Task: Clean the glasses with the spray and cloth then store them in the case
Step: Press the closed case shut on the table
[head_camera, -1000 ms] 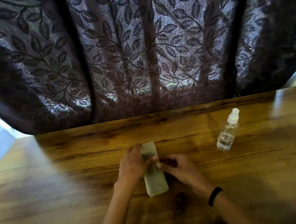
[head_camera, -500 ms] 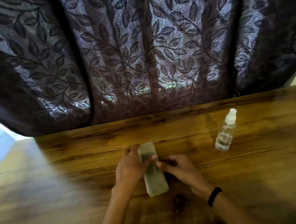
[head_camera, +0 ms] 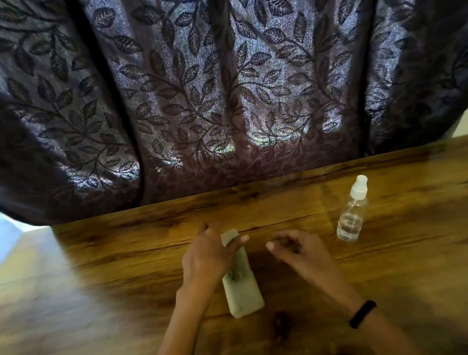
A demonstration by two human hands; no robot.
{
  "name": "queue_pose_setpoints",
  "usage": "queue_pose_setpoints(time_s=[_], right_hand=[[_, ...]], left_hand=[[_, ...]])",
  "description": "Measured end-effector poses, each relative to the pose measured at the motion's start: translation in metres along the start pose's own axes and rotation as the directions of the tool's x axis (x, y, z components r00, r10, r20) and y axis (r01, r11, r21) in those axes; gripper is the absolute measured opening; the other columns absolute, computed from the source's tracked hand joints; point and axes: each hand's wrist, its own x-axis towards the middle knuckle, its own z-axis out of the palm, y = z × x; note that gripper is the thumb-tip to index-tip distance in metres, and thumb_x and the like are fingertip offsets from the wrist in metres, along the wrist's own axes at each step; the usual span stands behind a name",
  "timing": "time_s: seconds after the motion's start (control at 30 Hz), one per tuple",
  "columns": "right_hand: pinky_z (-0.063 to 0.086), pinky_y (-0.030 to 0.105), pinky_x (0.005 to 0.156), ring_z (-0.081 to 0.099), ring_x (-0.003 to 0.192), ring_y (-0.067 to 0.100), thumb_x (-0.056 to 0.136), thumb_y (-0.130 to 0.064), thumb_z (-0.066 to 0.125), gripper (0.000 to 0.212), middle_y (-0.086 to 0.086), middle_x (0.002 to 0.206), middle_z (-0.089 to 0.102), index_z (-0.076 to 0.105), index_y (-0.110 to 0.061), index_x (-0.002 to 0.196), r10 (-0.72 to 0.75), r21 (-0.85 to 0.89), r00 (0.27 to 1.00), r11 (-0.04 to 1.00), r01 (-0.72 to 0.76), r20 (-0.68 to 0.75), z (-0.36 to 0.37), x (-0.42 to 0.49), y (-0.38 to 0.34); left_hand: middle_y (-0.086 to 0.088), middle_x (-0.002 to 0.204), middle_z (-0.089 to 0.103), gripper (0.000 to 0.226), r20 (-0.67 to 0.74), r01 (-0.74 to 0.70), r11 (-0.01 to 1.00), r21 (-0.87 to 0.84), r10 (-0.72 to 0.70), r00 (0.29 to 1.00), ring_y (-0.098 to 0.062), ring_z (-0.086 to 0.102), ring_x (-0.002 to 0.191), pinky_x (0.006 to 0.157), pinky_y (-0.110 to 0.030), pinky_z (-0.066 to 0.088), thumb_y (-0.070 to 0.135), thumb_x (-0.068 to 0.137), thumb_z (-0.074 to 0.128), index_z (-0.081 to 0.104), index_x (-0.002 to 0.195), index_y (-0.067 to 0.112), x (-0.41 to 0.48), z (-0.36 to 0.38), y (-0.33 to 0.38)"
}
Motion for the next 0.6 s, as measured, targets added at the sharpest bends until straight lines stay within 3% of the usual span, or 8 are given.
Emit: queue_pose_setpoints(time_s=[0.1,0.2,0.27,0.33,0.4,0.47,0.6], right_hand=[[0.049,0.016,0.073,0.06,0.087,0.001,0.083,-0.023,0.065,0.021,-0.012,0.093,0.063,0.062,-0.02,0.104,-0.145,-0.063,0.965,0.989,0.134,-0.221,-0.023,0.0,-0.014],[0.046,0.006,0.064,0.059,0.074,-0.008,0.08,-0.012,0.067,0.016,-0.017,0.081,0.06,0.063,-0.022,0.093,-0.306,-0.106,0.81,0.95,0.293,-0.5,-0.048,0.0,-0.023],[0.045,0.009,0.063,0.055,0.07,-0.002,0.08,-0.006,0.066,0.018,-0.007,0.075,0.056,0.06,-0.02,0.09,-0.355,-0.137,0.667,0.924,0.358,-0.654,-0.063,-0.001,-0.019],[0.044,0.016,0.068,0.05,0.073,0.004,0.082,-0.004,0.064,0.019,0.005,0.084,0.053,0.058,-0.018,0.093,-0.317,-0.1,0.608,0.926,0.363,-0.727,-0.074,-0.002,-0.01],[0.043,0.01,0.071,0.049,0.081,0.007,0.084,-0.008,0.062,0.019,0.009,0.099,0.049,0.055,-0.015,0.101,-0.237,-0.03,0.632,0.947,0.321,-0.738,-0.081,-0.004,0.005],[0.041,0.007,0.074,0.05,0.093,0.011,0.087,-0.013,0.059,0.025,0.008,0.111,0.048,0.054,-0.01,0.111,-0.16,0.009,0.691,0.972,0.235,-0.705,-0.084,-0.005,0.021],[0.041,0.033,0.093,0.048,0.115,0.021,0.089,-0.023,0.055,0.038,0.008,0.125,0.048,0.049,-0.015,0.126,-0.042,0.069,0.804,0.992,0.103,-0.593,-0.077,-0.006,0.043]], left_hand=[[-0.011,0.13,0.046,0.057,-0.043,-0.176,0.981,-0.085,0.173,0.984,-0.029,0.053,0.111,0.085,-0.041,0.048,0.049,0.08,0.06,0.045,0.125,0.018,0.01,0.011,0.024],[-0.009,0.125,0.055,0.058,0.004,-0.307,0.919,-0.248,0.318,0.948,-0.026,0.056,0.109,0.089,-0.036,0.047,0.038,0.077,0.068,0.047,0.128,0.02,0.024,0.033,0.056],[-0.009,0.126,0.056,0.057,0.116,-0.255,0.838,-0.482,0.349,0.93,-0.025,0.058,0.106,0.079,-0.031,0.05,0.031,0.079,0.069,0.046,0.13,0.019,0.026,0.047,0.081],[-0.007,0.127,0.054,0.051,0.227,-0.075,0.682,-0.728,0.343,0.911,-0.018,0.058,0.102,0.069,-0.023,0.051,0.028,0.083,0.065,0.045,0.128,0.02,0.021,0.058,0.102],[0.001,0.122,0.056,0.042,0.306,0.083,0.547,-0.833,0.33,0.893,-0.01,0.057,0.101,0.074,-0.023,0.052,0.035,0.086,0.058,0.047,0.125,0.025,0.017,0.065,0.114],[0.008,0.116,0.056,0.037,0.355,0.16,0.492,-0.856,0.334,0.873,-0.007,0.056,0.101,0.082,-0.026,0.051,0.041,0.086,0.055,0.049,0.121,0.03,0.013,0.07,0.122],[0.003,0.126,0.056,0.04,0.399,0.202,0.497,-0.844,0.331,0.855,-0.01,0.055,0.109,0.094,-0.031,0.047,0.04,0.088,0.053,0.049,0.126,0.027,0.008,0.078,0.13]])
